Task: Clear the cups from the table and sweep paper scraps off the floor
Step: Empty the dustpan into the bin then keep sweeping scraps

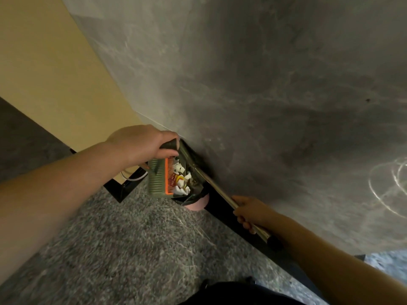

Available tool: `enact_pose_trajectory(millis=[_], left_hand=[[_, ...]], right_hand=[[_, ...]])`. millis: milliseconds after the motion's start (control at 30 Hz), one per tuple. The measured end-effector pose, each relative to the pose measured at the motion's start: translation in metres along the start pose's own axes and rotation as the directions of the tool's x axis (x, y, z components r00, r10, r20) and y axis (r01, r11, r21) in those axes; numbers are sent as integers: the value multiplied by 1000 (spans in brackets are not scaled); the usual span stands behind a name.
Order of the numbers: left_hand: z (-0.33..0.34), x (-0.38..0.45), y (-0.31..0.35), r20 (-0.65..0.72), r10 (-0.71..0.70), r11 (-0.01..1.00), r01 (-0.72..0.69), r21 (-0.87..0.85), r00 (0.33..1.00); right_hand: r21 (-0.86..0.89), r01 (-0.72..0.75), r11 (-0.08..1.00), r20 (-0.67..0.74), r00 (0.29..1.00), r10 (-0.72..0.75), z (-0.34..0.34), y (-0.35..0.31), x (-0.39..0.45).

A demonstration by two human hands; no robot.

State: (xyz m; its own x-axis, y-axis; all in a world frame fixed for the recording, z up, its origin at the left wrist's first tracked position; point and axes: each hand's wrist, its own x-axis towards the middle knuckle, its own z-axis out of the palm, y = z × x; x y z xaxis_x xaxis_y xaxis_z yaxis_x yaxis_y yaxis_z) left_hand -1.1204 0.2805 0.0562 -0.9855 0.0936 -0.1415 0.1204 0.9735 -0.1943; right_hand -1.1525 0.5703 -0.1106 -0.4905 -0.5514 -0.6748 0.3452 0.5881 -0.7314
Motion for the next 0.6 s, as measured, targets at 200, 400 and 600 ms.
enact_pose_trajectory(millis=[200,400,600], left_hand=[[-16,23,14,-19,27,1000,-27,2,999],[-15,36,32,8,36,999,-36,30,999],[-6,51,59,48,123,984,-128,121,991]], right_hand=[[20,-3,1000,5,1000,3,-10,4,-3],[6,25,1000,-14,1000,-25,-12,15,-2],[15,13,1000,-14,1000,-13,-7,22,2]])
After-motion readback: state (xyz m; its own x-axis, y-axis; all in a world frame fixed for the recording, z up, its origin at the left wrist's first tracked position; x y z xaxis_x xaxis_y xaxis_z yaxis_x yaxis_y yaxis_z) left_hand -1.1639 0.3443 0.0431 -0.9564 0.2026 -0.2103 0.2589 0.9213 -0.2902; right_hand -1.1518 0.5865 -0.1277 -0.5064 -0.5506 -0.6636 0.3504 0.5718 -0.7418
